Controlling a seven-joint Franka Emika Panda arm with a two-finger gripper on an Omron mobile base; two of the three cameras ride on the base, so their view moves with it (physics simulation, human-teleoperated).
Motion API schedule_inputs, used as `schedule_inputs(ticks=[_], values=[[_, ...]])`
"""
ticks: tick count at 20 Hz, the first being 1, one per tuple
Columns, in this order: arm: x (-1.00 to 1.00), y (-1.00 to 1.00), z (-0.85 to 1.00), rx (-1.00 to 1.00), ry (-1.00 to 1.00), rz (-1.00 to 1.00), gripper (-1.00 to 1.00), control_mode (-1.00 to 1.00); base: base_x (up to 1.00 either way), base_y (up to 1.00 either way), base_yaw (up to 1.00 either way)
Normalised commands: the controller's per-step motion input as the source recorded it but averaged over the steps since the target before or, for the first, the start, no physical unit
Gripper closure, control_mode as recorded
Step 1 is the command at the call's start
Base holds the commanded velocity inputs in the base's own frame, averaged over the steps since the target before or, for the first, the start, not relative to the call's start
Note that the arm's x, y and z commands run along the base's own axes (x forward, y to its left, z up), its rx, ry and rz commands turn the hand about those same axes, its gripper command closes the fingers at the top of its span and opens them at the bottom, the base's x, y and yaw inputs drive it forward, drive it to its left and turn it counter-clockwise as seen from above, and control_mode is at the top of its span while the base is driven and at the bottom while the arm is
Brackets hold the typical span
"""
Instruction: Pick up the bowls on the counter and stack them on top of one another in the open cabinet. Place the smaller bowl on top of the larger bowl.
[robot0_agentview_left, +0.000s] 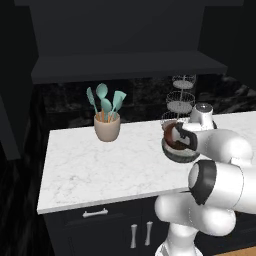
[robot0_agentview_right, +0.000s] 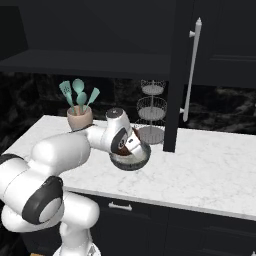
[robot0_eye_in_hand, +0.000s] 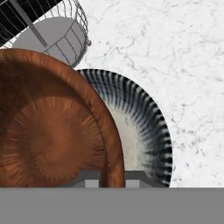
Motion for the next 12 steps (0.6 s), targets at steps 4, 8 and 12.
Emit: schedule_inputs(ticks=[4, 8, 12], values=[[0.5, -0.14, -0.28, 0.0, 0.09, 0.0, 1.0, -1.0, 0.0, 0.0, 0.0], [0.33, -0.15, -0.49, 0.0, 0.08, 0.0, 1.0, -1.0, 0.0, 0.0, 0.0], [0.1, -0.15, -0.12, 0.01, 0.0, 0.0, -1.0, -1.0, 0.0, 0.0, 0.0]])
